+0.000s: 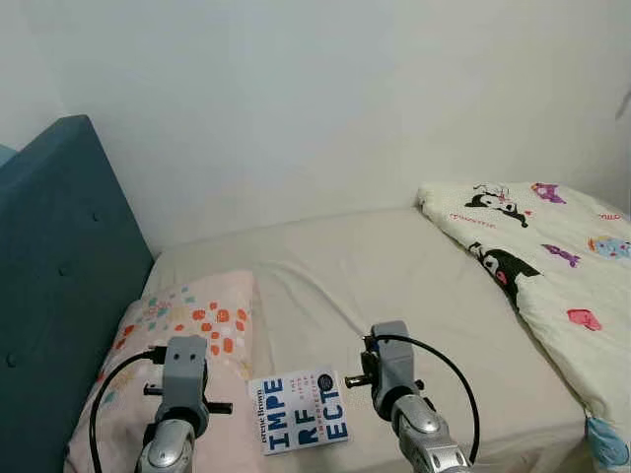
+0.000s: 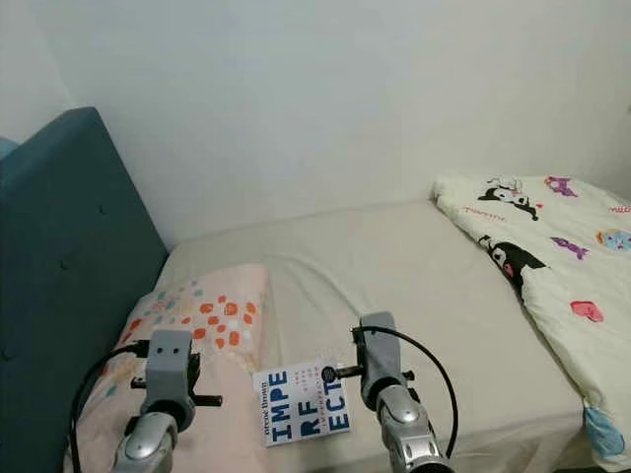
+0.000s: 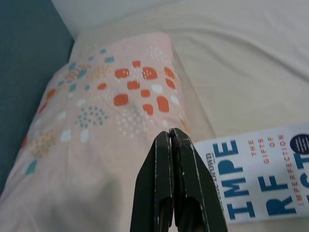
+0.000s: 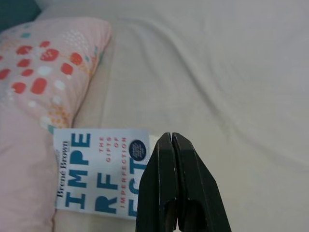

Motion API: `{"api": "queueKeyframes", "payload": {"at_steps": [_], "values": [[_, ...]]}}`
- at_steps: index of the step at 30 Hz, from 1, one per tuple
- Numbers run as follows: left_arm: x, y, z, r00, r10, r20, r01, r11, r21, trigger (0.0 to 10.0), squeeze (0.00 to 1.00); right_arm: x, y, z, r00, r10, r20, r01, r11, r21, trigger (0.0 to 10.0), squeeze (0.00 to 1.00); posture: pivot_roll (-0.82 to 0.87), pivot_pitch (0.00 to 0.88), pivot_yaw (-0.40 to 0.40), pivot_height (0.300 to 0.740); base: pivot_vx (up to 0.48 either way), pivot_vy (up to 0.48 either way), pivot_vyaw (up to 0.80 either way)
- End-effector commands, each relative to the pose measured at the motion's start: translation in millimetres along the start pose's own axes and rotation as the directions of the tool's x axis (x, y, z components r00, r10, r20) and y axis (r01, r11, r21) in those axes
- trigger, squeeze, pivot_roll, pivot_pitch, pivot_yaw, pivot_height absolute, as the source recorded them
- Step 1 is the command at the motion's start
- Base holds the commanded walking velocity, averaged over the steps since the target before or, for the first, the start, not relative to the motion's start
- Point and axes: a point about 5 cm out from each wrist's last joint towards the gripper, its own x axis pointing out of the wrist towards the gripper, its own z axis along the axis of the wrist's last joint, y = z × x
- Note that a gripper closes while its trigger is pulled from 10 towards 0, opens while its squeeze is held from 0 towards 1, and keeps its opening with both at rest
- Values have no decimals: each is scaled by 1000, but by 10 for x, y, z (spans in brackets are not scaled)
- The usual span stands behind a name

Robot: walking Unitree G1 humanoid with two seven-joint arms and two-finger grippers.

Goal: Clean up the room

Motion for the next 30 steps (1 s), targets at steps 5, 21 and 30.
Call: {"api": "queueKeyframes", "payload": {"at_steps": [5, 21, 30], "values": [[-44, -64, -114, 999, -23, -33, 24, 999, 26, 10000, 0, -17, 23, -59, 1000, -2, 2, 2, 1000, 18, 10000, 0, -8, 0, -2, 740, 0, 0, 0], [2, -100, -124, 998, -47, -38, 49, 998, 43, 10000, 0, -34, 1, -105, 1000, -15, 3, 15, 1000, 2, 10000, 0, -9, 0, 5, 740, 0, 0, 0], [68, -96, -71, 999, -31, -33, 33, 999, 42, 10000, 0, 16, -26, -34, 1000, -25, 5, 25, 1000, 1, 10000, 0, -12, 0, 9, 740, 0, 0, 0]]}}
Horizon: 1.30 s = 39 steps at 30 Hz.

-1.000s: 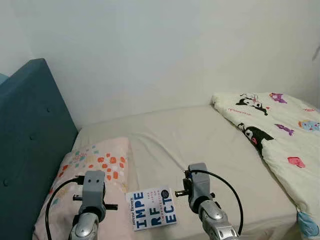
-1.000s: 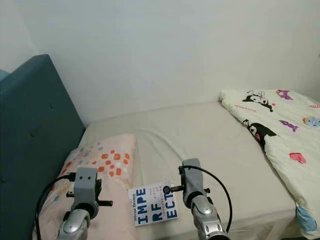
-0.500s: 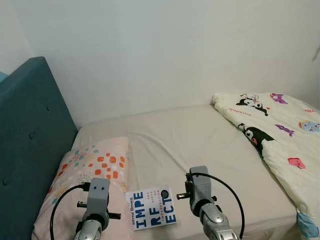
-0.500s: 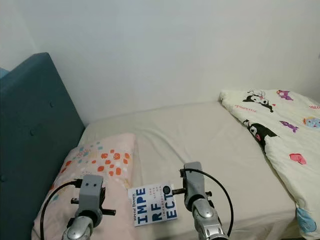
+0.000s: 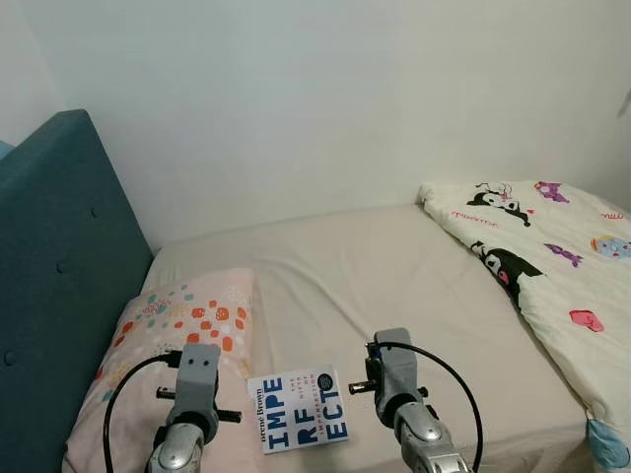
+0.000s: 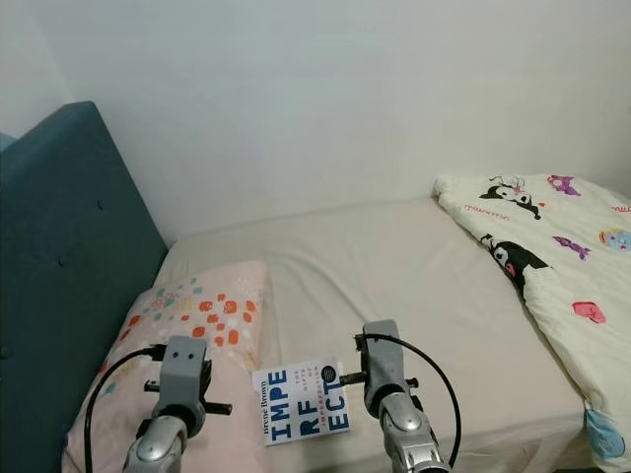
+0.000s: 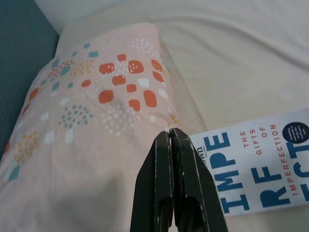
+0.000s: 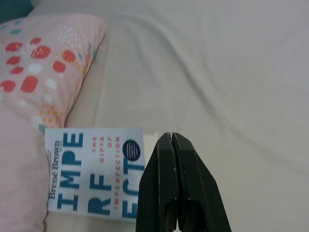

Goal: Clean up the room

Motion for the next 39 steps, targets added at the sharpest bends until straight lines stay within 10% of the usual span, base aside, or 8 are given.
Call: {"api": "queueKeyframes", "payload": {"at_steps": [1, 39], "values": [[-12, 35, -44, 1000, 19, -19, -19, 1000, 5, 10000, 0, 4, -2, -20, 1000, -5, -13, 5, 1000, 5, 10000, 0, -12, 0, 10, 740, 0, 0, 0], [-8, 10, 27, 999, 36, 15, -35, 999, -37, 10000, 0, 31, 24, 72, 999, 27, 31, -27, 1000, 4, 10000, 0, -19, 25, 7, 740, 0, 0, 0]]}}
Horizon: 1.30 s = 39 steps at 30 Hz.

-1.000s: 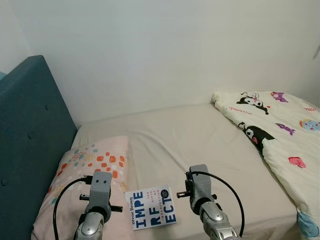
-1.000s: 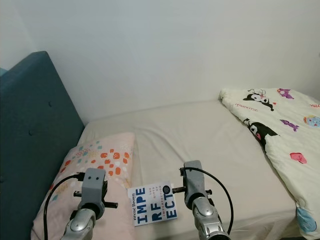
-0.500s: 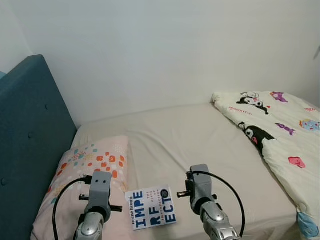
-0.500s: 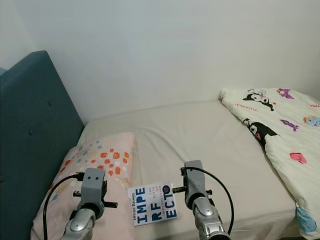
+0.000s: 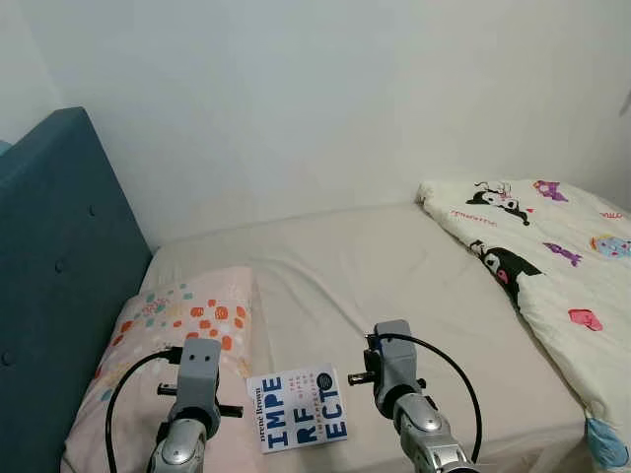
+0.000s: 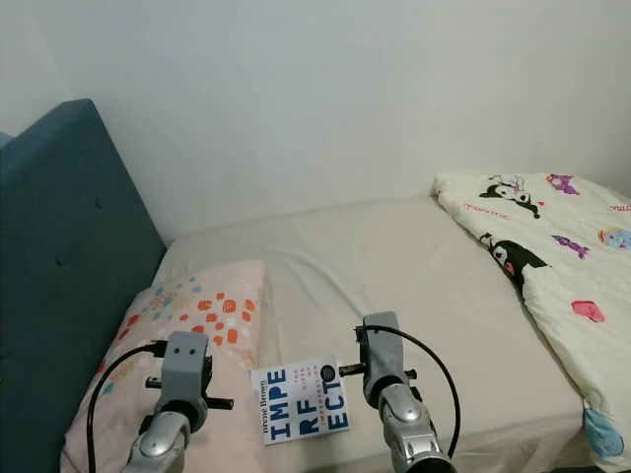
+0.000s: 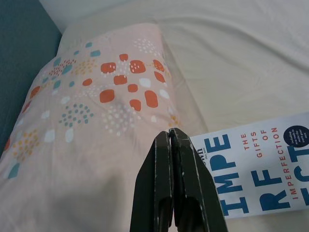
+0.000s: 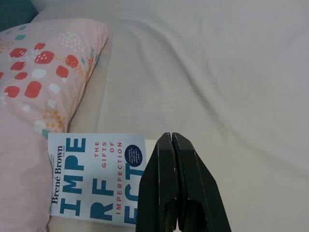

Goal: Clean up the room

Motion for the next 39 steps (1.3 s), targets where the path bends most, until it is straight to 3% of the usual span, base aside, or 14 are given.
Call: {"api": "queueKeyframes", "payload": {"at_steps": [1, 32, 34, 39], "values": [[-2, 17, 21, 1000, 18, 12, -18, 1000, -18, 10000, 0, 10, 40, 28, 1000, 23, 17, -22, 999, -26, 10000, 0, -18, 26, 6, 740, 0, 0, 0], [-25, 37, 24, 999, 28, 18, -28, 999, -23, 10000, 0, 10, 97, 49, 998, 58, 33, -57, 997, -52, 10000, 0, -17, 28, 6, 740, 0, 0, 769], [-24, 40, 28, 999, 30, 18, -29, 999, -23, 10000, 0, 12, 77, 54, 999, 42, 34, -42, 999, -13, 10000, 0, -16, 30, 8, 740, 0, 0, 0], [-20, 49, 37, 999, 35, 19, -34, 999, -22, 10000, 0, 11, 78, 53, 998, 46, 35, -46, 999, -13, 10000, 0, -14, 33, 7, 740, 0, 0, 0]]}}
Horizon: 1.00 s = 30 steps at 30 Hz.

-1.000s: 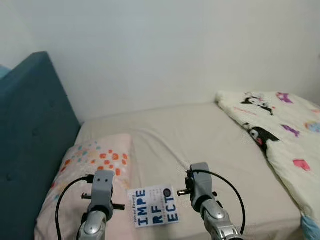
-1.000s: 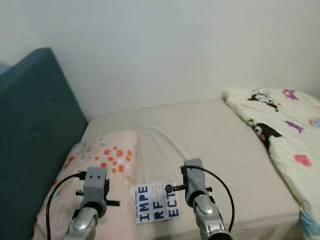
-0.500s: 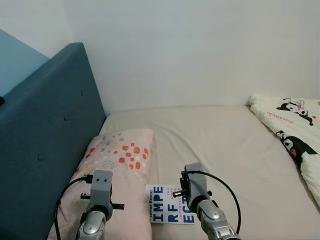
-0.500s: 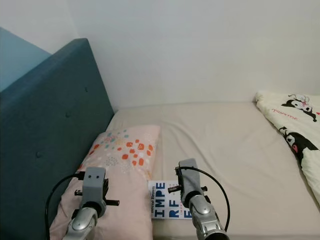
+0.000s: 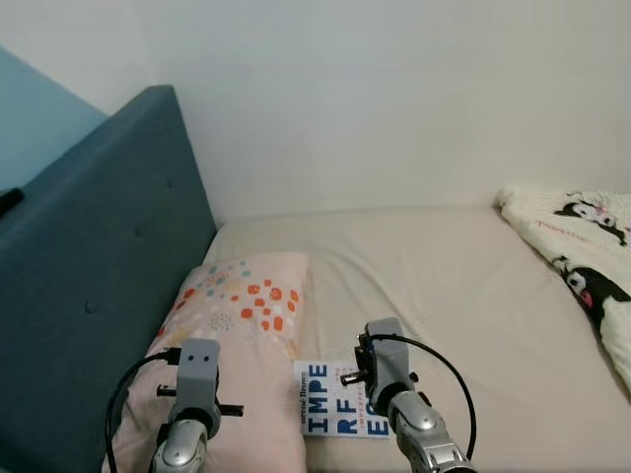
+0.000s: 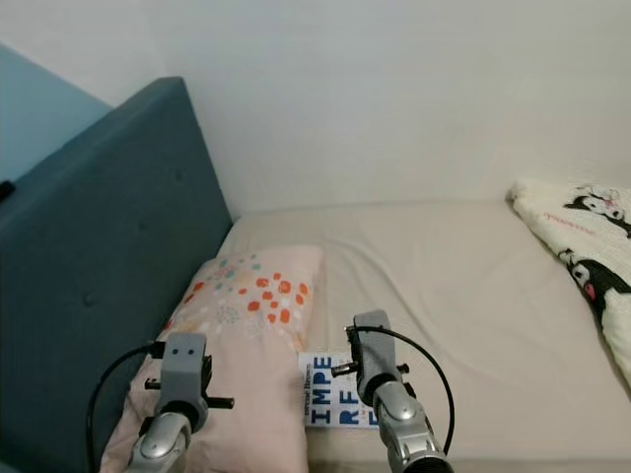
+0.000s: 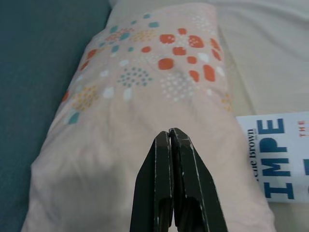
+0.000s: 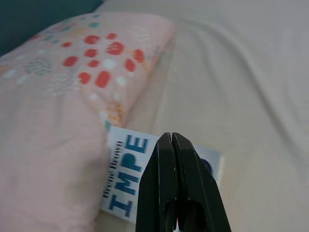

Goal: Clean up the room

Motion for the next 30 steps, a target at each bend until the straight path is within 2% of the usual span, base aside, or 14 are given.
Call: {"api": "queueKeyframes", "payload": {"at_steps": [1, 13, 17, 30], "values": [[2, 52, 25, 1000, 21, 9, -21, 1000, -3, 10000, 0, 4, 13, 9, 1000, 1, 7, -1, 1000, 18, 10000, 0, -14, 33, 7, 740, 0, 0, 0], [0, 53, 26, 999, 32, -6, -32, 999, 9, 10000, 0, -8, 11, -21, 1000, -4, -4, 4, 1000, 29, 10000, 0, -14, 36, 9, 740, 0, -439, 0], [-3, 68, -9, 998, 50, -35, -51, 999, -17, 10000, 0, -16, 7, -36, 1000, -5, -11, 5, 1000, 30, 10000, 0, -13, 40, 10, 740, 0, 0, 0], [-10, 90, -13, 997, 54, -48, -54, 999, -7, 10000, 0, -21, 5, -61, 1000, -2, -28, 3, 999, 37, 10000, 0, -13, 44, 9, 740, 0, 0, 0]]}}
